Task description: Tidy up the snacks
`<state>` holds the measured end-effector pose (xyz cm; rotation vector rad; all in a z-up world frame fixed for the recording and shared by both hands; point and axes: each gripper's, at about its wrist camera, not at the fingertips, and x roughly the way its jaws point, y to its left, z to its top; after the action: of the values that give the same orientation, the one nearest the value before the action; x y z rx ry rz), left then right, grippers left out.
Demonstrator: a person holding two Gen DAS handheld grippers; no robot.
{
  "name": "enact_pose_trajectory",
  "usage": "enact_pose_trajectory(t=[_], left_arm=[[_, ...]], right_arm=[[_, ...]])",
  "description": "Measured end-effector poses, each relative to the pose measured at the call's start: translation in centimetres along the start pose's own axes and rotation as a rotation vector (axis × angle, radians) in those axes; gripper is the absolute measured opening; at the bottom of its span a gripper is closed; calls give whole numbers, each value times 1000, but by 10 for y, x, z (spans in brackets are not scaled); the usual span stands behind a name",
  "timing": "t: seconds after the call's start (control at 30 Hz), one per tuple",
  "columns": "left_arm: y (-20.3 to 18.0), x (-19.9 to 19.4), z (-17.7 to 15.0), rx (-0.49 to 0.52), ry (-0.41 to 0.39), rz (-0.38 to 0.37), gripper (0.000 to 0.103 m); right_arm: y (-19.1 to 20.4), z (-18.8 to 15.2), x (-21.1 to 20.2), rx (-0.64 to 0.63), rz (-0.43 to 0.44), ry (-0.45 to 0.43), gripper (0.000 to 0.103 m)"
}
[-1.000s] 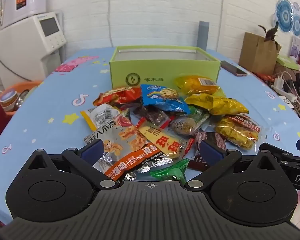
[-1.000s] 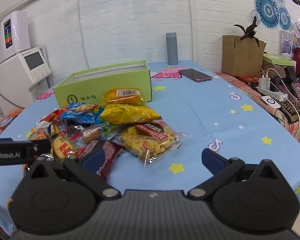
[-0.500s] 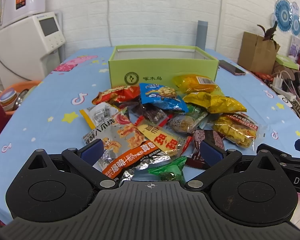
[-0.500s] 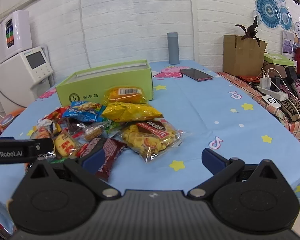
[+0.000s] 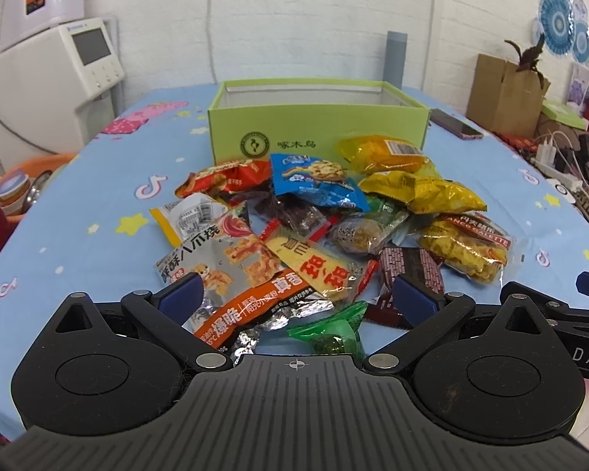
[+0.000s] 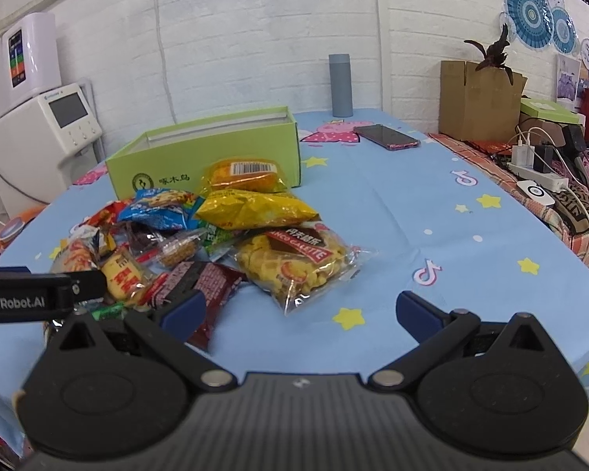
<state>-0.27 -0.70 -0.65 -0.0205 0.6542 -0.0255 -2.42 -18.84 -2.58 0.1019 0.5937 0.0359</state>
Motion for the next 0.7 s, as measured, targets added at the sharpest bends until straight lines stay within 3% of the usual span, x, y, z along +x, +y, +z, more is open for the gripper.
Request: enact_pose_trajectory(t=[0.7], left_arm=[[1,7,1,0,11,-9,95]], right_arm=[[-2,1,9,3,-26,25,103]])
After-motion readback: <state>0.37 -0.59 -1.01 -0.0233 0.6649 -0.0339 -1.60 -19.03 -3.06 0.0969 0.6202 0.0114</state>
